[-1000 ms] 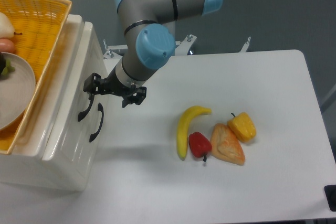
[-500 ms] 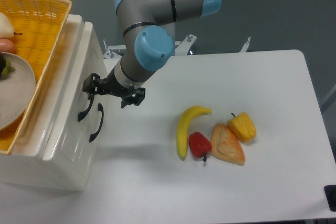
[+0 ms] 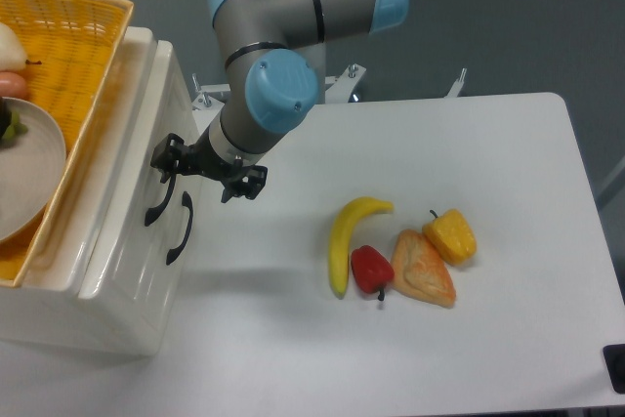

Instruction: Slide the top white drawer open

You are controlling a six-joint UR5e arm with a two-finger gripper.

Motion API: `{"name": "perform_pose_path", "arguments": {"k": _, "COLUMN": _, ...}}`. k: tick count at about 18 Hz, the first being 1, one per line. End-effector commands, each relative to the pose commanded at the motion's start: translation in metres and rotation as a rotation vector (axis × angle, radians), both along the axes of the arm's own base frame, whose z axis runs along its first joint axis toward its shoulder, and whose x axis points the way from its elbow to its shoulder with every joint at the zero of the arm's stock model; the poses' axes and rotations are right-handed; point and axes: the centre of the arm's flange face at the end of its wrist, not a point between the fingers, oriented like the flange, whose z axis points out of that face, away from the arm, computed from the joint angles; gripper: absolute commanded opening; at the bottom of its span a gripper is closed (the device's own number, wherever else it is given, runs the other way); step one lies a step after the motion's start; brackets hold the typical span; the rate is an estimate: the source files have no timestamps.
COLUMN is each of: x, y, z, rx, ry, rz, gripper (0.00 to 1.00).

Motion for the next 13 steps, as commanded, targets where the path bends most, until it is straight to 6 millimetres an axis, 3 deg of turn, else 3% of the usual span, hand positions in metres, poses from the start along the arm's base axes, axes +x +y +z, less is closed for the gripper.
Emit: {"name": "perform_pose_path", "arguments": {"k": 13, "x": -0.0015, "y": 0.0006, "z": -0.0040, "rx": -0.007, "ry": -0.006, "rz": 0.007, "gripper": 1.00}}
